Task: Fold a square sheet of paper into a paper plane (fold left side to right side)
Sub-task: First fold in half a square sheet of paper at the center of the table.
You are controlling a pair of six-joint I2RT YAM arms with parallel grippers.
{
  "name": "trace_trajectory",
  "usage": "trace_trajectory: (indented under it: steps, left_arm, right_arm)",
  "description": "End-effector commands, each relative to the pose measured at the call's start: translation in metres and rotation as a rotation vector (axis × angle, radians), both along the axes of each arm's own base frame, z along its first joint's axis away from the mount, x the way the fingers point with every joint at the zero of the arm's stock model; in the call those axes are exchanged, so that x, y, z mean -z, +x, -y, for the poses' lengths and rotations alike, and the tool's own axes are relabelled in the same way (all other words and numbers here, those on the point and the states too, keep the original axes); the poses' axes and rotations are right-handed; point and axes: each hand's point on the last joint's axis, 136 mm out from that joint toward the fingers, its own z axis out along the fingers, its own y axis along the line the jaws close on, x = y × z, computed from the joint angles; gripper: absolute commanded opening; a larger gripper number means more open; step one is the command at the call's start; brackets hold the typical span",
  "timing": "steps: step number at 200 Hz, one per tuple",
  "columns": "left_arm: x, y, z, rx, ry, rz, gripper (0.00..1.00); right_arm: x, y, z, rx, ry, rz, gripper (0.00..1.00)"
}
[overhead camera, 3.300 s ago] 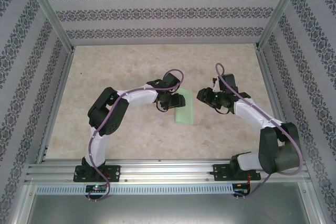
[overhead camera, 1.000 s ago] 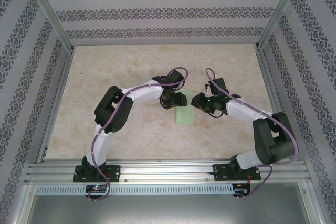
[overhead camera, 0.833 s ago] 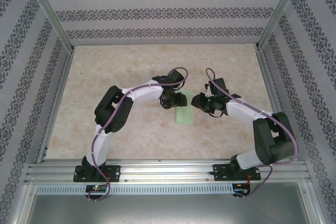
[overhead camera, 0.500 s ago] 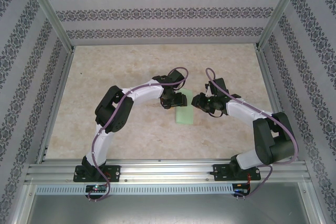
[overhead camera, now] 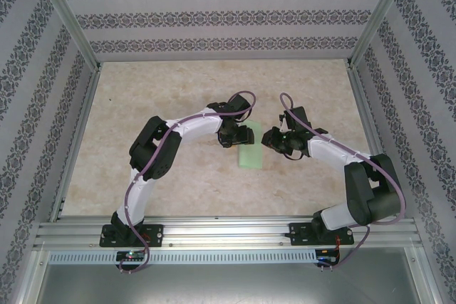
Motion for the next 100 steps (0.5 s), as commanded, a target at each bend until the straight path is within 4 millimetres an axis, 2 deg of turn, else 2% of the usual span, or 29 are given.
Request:
trace_trajectory:
  steps: [1,100]
  left_arm:
    - [0.0336,-0.0165,0.0236,0.071,-0.018,-0.037,0.63]
    - [0.0351,-0.018,0.0259,0.078,-0.016,-0.041,0.63]
  right_arm:
    - [0.0027,0.0004,0.0025,0.005,0.0,0.007,0.21]
    - [0.01,-0.0002,0.0027,0.003,-0.015,-0.006,0.18]
